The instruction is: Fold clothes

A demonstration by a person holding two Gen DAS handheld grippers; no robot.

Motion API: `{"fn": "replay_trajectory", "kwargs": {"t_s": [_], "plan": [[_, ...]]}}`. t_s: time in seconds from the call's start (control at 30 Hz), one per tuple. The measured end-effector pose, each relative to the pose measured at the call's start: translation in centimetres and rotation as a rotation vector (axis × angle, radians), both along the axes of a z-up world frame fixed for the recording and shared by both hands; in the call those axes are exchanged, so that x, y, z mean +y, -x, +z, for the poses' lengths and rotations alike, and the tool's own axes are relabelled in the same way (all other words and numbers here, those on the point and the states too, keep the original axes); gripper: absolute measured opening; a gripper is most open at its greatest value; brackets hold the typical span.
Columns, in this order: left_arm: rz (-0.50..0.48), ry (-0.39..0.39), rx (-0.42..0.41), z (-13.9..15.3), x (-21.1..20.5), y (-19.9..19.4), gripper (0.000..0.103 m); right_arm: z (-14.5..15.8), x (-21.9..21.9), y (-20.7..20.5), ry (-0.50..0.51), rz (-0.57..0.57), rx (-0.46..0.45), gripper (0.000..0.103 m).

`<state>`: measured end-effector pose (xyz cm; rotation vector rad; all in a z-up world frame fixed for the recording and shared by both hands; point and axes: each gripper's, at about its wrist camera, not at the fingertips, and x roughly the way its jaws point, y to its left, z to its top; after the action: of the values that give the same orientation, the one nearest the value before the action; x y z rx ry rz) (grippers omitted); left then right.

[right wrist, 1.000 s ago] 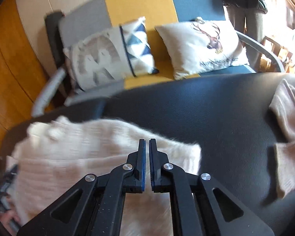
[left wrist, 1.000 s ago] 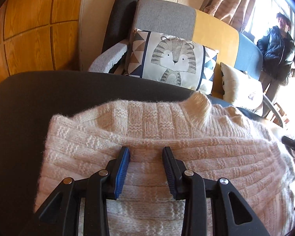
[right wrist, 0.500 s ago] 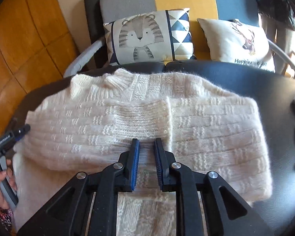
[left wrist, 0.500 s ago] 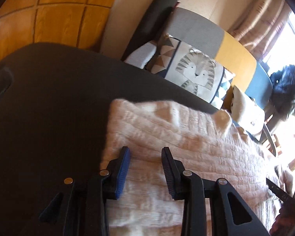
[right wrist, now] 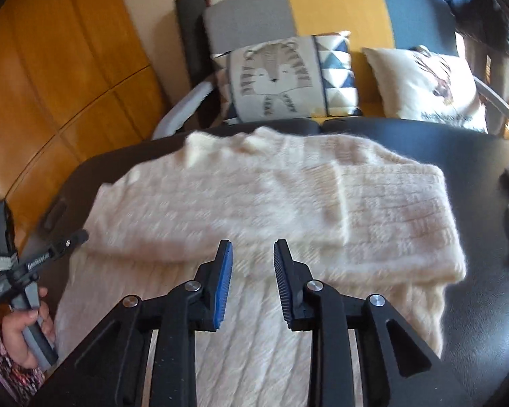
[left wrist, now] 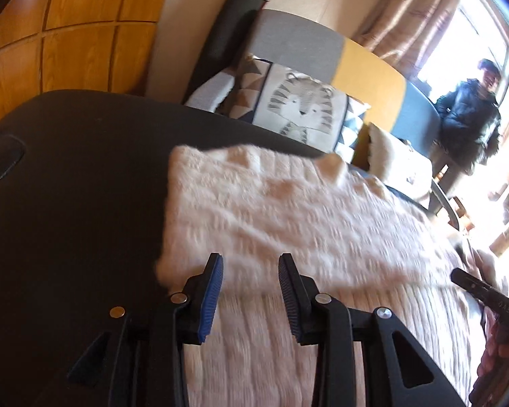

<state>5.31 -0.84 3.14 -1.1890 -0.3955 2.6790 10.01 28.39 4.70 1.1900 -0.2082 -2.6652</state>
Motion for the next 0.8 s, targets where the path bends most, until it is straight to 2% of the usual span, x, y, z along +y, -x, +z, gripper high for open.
{"fn": "replay_trajectory", "kwargs": {"t_s": [0.07, 0.13, 0.27, 0.33, 0.4, 0.47, 0.63, 0.7, 0.8], "plan": [[-0.002, 0.015, -0.048, -1.0, -0.3, 0.0, 0.035, -0.8, -1.2, -0.8, -0.081, 0.018, -0.012, 0.028], [0.011, -0.044, -0.067, -1.7, -1.4, 0.1, 0.034, -1.6, -1.3, -1.5, -0.115, 0.008, -0.02, 0.027], [0.041, -0.161, -0.063, -2.3, -3.5, 0.3, 0.034, -2.1, 0.8, -2.6, -0.075, -0.075, -0.031, 0.027], [0.038, -0.175, -0.055, -2.5, -3.7, 0.3, 0.034, -2.3, 2.1, -3.0, -0.068, -0.118, -0.037, 0.027], [0.04, -0.153, -0.05, -2.5, -3.4, 0.3, 0.034, -2.9, 3.3, -3.0, -0.085, -0.155, -0.061, 0.027], [0.041, -0.123, -0.046, -2.3, -2.9, 0.2, 0.034, -3.3, 4.3, -3.2, -0.057, -0.166, -0.06, 0.02], [0.045, -0.009, -0.062, -0.9, -1.2, -0.8, 0.034, -2.9, 5.5, -3.5, 0.029, -0.177, -0.062, 0.02], [0.015, -0.002, -0.038, -0.3, -0.3, -1.7, 0.034, -2.3, 6.4, -4.6, 0.091, -0.198, -0.043, 0.021], [-0.02, 0.074, -0.024, -0.7, 1.2, -2.3, 0.035, -2.1, 7.0, -5.1, 0.085, -0.199, -0.038, 0.021]]}}
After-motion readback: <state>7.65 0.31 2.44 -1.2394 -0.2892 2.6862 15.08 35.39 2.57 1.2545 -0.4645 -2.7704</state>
